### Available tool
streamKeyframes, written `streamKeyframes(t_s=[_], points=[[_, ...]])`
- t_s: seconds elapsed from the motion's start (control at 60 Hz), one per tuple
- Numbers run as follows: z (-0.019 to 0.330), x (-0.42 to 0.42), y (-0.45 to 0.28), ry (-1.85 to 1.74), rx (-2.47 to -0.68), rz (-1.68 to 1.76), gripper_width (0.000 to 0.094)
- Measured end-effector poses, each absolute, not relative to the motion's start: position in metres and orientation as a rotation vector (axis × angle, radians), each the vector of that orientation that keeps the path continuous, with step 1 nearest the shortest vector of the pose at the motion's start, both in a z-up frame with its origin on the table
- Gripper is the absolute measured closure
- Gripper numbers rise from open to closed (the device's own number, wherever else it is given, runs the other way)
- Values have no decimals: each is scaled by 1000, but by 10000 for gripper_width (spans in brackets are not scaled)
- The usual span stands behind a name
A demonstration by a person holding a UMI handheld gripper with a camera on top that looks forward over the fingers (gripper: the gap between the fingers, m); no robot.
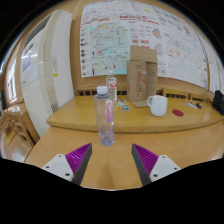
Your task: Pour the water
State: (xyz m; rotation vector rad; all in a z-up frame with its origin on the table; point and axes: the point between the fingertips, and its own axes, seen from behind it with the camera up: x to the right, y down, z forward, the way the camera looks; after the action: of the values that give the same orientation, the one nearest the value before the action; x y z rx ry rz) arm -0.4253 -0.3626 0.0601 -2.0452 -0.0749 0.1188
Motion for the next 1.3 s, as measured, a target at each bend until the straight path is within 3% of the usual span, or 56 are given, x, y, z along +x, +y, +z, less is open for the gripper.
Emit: streamKeyframes(t_s=[0.217, 0.4, 0.467, 0.7, 0.717, 0.767, 0.8, 0.817, 0.967, 1.083, 1.3], points=[[49, -455, -258, -60, -1987, 70, 142], [45, -464, -217, -85, -1957, 45, 252], [47, -467, -214, -99, -1944, 40, 416], [50, -470, -212, -130, -1916, 43, 494], [50, -469, -212, -134, -1914, 42, 542], [50, -470, -213, -144, -1907, 39, 565], [51, -469, -214, -147, -1906, 40, 530], [52, -469, -214, -150, -1904, 41, 602], [61, -467, -214, -143, -1888, 89, 616], [88, -472, -212, -123, -1867, 201, 615], [178, -463, -175, 69, -1765, 635, 616]])
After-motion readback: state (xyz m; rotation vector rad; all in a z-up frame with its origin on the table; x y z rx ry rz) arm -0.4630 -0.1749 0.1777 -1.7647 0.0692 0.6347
